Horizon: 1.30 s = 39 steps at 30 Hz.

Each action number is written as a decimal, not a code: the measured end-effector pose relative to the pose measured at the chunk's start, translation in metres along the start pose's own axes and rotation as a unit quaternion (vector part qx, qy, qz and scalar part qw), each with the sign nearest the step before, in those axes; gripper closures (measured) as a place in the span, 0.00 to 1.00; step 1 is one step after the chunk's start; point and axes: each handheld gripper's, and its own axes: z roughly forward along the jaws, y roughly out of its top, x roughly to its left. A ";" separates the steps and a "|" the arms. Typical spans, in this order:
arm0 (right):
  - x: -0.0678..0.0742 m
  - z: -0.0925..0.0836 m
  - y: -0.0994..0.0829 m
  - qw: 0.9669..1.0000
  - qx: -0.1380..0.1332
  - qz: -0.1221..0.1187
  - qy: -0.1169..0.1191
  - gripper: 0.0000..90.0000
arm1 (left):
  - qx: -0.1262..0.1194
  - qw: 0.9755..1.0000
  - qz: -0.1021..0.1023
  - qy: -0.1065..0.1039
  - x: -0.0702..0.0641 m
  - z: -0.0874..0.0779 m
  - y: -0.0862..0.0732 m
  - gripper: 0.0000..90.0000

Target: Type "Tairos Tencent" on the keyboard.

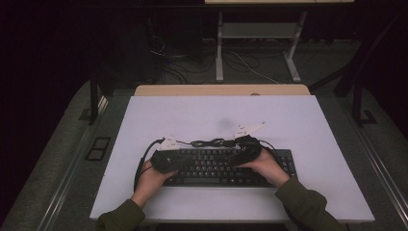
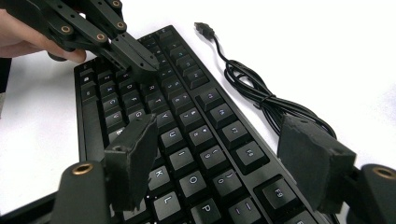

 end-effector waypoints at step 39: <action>-0.001 -0.008 -0.001 1.000 -0.001 0.002 0.006 0.50 | -0.026 1.000 -0.004 0.012 0.002 -0.020 -0.008 0.14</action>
